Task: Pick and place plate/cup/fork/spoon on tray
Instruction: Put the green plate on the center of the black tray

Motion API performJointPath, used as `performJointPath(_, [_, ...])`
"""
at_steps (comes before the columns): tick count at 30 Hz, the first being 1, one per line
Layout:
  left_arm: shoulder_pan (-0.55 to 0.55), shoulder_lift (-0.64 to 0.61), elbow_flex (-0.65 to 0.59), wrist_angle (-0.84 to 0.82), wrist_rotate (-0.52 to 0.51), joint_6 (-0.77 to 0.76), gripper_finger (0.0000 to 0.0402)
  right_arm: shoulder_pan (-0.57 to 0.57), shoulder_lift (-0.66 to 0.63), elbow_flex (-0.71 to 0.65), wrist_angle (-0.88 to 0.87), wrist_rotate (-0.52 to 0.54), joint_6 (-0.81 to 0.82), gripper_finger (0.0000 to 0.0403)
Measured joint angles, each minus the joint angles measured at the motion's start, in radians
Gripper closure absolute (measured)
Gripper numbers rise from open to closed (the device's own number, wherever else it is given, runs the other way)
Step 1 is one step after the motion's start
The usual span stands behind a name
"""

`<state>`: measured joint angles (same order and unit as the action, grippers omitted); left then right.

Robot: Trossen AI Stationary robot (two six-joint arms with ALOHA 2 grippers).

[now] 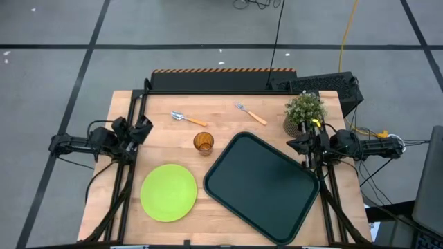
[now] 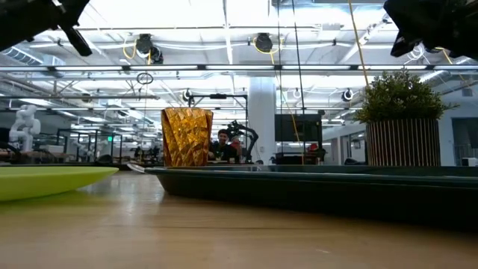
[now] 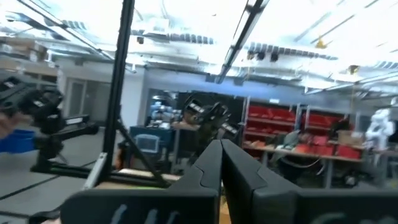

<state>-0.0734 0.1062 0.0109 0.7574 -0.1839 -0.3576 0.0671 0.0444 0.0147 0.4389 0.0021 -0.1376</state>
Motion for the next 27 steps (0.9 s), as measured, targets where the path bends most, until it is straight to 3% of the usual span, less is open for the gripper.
performJointPath(13, [0.000,0.000,0.000,-0.004,0.000,0.105,0.0392,0.000,0.000,0.000,-0.010,-0.002,-0.003,0.0403])
performJointPath(20, [0.000,0.001,0.034,-0.016,-0.008,0.130,0.0391,0.000,0.002,0.000,0.051,-0.004,0.126,0.0398])
performJointPath(24, [0.000,0.036,0.191,-0.273,-0.037,0.190,0.0378,0.000,0.005,0.023,0.115,-0.006,0.126,0.0374])
performJointPath(27, [0.000,0.148,0.371,-0.541,-0.135,0.232,0.0361,0.000,0.026,0.050,0.128,-0.006,0.102,0.0346])
